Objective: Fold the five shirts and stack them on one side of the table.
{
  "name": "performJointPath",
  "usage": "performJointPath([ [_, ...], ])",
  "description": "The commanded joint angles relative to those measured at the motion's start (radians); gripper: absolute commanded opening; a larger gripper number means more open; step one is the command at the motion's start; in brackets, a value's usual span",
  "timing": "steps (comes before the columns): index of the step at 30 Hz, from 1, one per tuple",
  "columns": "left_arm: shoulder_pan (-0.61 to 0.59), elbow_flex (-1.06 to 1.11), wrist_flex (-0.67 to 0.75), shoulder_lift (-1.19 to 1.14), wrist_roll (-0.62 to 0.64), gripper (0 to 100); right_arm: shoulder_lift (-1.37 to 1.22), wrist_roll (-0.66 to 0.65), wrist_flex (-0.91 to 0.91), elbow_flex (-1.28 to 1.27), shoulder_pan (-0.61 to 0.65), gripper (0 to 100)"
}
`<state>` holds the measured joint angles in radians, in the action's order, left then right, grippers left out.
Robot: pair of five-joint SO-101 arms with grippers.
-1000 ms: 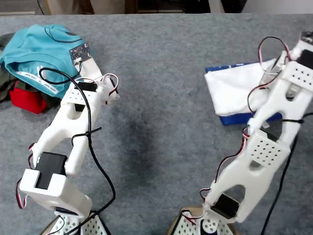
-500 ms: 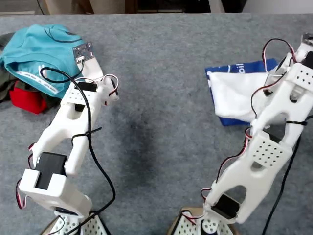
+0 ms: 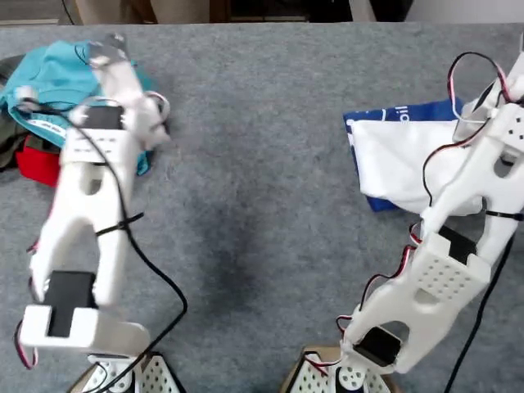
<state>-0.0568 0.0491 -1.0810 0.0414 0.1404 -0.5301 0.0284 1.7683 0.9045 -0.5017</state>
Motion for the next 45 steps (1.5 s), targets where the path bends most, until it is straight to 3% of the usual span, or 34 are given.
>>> performJointPath([
  [1,-0.118,-0.112,-0.046,0.073,-0.012,2,0.094,0.049,0.018,-0.061,0.022,2.8],
  [6,-0.275,-0.132,-0.034,0.024,-0.095,10,0.366,-0.094,0.018,-0.355,0.038,0.5],
  [9,-0.324,-0.176,0.074,-0.087,-0.051,19,0.587,-0.13,0.017,-0.628,0.084,0.5],
  [12,-0.365,-0.267,0.164,-0.249,0.002,19,0.799,-0.13,0.012,-0.877,0.154,0.5],
  [15,-0.388,-0.399,0.164,-0.446,0.009,18,0.987,-0.13,0.011,-1.076,0.209,0.5],
  [20,-0.382,-0.671,-0.14,-0.636,0.008,1,1.25,-0.132,-0.04,-1.251,0.216,0.5],
  [29,-0.269,-1.214,-0.684,-0.644,0.002,2,1.492,-0.132,-0.037,-1.397,0.265,0.5],
  [30,-0.255,-1.229,-0.687,-0.645,0.006,2,1.509,-0.13,-0.037,-1.408,0.265,0.5],
  [33,-0.249,-1.206,-0.684,-0.576,0.003,2,1.554,-0.127,-0.038,-1.426,0.265,0.5],
  [37,-0.219,-1.0,-0.684,-0.386,0.0,2,1.603,-0.124,-0.044,-1.471,0.265,0.6],
  [45,-0.044,-0.341,-0.674,0.371,-0.025,2,1.62,-0.124,-0.08,-1.55,0.259,0.5],
])
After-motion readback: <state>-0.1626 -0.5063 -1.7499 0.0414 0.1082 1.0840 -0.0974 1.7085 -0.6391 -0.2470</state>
